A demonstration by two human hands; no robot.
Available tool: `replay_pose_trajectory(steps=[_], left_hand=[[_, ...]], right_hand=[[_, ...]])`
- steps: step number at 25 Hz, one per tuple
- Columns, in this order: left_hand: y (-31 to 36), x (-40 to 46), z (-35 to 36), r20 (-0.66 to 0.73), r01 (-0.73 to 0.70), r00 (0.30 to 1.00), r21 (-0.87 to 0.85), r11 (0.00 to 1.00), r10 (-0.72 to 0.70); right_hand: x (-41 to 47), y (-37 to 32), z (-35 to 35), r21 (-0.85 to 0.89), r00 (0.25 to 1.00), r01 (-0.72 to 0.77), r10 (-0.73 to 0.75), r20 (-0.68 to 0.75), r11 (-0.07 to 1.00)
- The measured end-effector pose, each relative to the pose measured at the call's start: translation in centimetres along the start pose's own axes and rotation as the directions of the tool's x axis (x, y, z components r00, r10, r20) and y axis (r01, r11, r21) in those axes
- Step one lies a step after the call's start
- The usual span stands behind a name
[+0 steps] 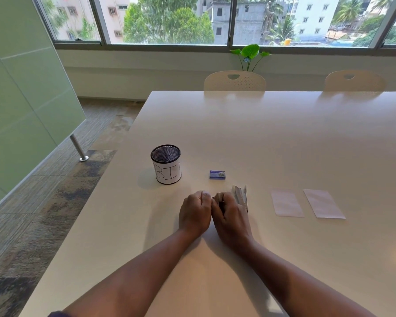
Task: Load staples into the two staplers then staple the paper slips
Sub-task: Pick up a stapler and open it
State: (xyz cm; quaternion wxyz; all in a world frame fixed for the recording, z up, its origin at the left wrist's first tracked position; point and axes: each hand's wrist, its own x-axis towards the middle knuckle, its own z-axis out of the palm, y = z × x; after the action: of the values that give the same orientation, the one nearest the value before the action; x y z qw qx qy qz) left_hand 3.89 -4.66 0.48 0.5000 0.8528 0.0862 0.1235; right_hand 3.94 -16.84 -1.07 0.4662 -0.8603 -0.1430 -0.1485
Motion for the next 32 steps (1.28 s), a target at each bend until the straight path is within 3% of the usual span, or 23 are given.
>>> replay_pose_trajectory(steps=[5,13,21,24,32], left_hand=[[-0.1,0.5,0.1,-0.105,0.038,0.994,-0.031,0.999,-0.041],[-0.9,1.1,0.2,-0.160,0.081,0.981,-0.176,0.981,-0.110],[-1.2,0.9,-1.5,-0.006,0.166,0.980,-0.523,0.836,-0.198],[-1.1,0.7,-1.7,-0.065,0.125,0.984,-0.423,0.897,-0.168],[-1.2,0.8,-1.6,-0.168,0.064,0.980,-0.261,0.963,-0.111]], right_hand=[[0.0,0.1,0.2,0.144,0.994,0.056,-0.042,-0.102,0.988],[0.1,0.1,0.1,0.129,0.994,0.031,-0.017,-0.111,0.991],[-0.1,-0.3,-0.3,0.174,0.995,0.050,-0.034,-0.091,0.983],[-0.5,-0.4,-0.4,0.113,0.993,0.091,-0.082,-0.088,0.989],[-1.0,0.4,-1.0,0.107,0.995,-0.002,0.012,-0.095,0.994]])
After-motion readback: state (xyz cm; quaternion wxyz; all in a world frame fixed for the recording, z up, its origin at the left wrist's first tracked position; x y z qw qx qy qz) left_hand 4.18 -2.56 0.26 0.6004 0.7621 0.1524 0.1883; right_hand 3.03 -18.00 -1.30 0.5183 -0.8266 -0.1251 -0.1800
